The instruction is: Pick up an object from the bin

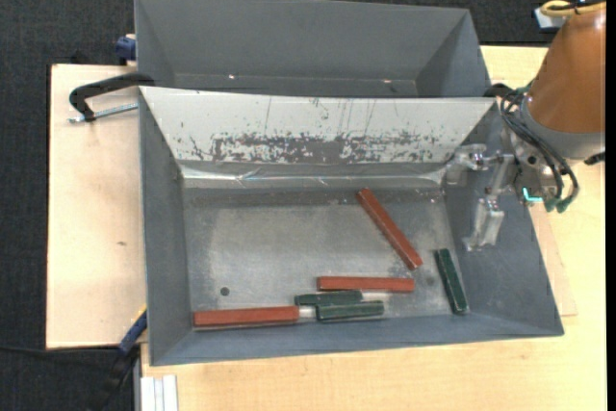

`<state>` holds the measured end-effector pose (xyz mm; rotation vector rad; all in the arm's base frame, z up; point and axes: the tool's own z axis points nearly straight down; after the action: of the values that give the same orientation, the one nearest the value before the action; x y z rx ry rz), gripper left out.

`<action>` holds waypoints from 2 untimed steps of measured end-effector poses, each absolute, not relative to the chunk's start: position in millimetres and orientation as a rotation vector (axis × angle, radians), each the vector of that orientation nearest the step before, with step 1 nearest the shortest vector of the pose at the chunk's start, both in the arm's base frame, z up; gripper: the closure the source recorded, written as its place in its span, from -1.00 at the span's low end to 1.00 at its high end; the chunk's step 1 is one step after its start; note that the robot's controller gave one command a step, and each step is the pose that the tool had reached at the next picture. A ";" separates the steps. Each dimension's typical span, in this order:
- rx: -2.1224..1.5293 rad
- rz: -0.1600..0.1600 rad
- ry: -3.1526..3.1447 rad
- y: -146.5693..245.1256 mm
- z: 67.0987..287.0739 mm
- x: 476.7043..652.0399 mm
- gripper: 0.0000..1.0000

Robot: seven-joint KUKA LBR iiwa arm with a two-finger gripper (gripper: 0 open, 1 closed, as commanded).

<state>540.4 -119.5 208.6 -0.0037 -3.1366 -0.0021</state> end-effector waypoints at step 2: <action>0.147 0.001 -3.144 -110.1 175.5 524.4 -1.00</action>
Offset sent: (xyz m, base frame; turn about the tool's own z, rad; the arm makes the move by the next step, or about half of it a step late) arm -0.0453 0.0218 -0.0921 -0.2331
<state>524.4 -110.1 175.5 0.1470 -3.1443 0.0010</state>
